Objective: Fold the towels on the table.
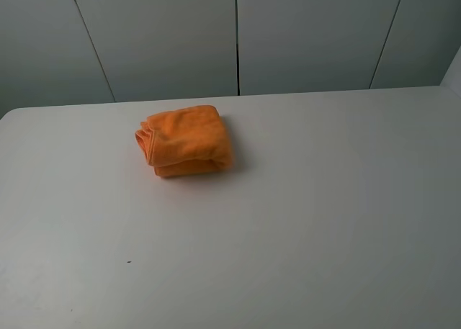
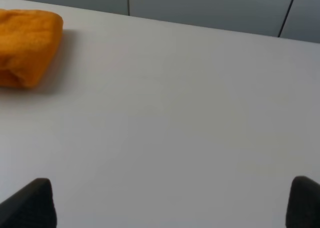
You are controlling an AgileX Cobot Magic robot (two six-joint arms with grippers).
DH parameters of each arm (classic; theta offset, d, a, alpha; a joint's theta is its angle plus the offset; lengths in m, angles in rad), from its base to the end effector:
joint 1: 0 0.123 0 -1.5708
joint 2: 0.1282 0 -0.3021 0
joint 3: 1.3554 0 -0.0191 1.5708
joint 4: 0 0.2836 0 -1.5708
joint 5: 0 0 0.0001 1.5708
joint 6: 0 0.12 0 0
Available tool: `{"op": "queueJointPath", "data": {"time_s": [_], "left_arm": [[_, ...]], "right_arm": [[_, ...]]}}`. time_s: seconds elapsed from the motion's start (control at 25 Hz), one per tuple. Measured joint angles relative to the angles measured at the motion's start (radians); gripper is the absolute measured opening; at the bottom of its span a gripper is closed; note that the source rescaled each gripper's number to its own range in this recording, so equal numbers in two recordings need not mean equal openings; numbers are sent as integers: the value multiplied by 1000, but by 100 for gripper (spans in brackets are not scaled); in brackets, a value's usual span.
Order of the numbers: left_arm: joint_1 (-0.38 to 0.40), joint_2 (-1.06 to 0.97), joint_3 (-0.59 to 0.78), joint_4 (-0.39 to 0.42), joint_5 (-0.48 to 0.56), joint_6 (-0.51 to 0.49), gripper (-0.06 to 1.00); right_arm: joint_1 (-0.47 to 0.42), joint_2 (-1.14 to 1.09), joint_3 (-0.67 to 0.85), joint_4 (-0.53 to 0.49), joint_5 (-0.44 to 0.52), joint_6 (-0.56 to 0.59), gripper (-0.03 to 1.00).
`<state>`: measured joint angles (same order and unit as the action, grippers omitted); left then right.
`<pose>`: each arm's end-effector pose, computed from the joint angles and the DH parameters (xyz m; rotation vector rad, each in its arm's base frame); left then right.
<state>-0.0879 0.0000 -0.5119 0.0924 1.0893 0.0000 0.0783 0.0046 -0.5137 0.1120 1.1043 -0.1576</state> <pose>0.0301 0.0072 0.2811 0.0839 2.0562 0.0564 0.0279 0.0142 0.2802 -0.2528 2.0592 0.0862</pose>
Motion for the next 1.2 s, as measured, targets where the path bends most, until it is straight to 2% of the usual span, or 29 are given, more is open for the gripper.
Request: {"op": "queueJointPath", "data": {"time_s": [0.12, 0.32, 0.44, 0.72, 1.2], "left_arm": [[40, 0, 0, 0, 0, 0, 100], [47, 0, 0, 0, -3, 0, 100], [55, 0, 0, 0, -5, 0, 100], [124, 0, 0, 0, -7, 0, 100], [127, 0, 0, 0, -7, 0, 100]], "right_arm": [[-49, -2, 0, 0, 0, 0, 100], [-98, -2, 0, 0, 0, 0, 100], [-101, -2, 0, 0, 0, 0, 100], [-101, -2, 0, 0, 0, 2, 100], [-101, -5, 0, 0, 0, 2, 100]]}}
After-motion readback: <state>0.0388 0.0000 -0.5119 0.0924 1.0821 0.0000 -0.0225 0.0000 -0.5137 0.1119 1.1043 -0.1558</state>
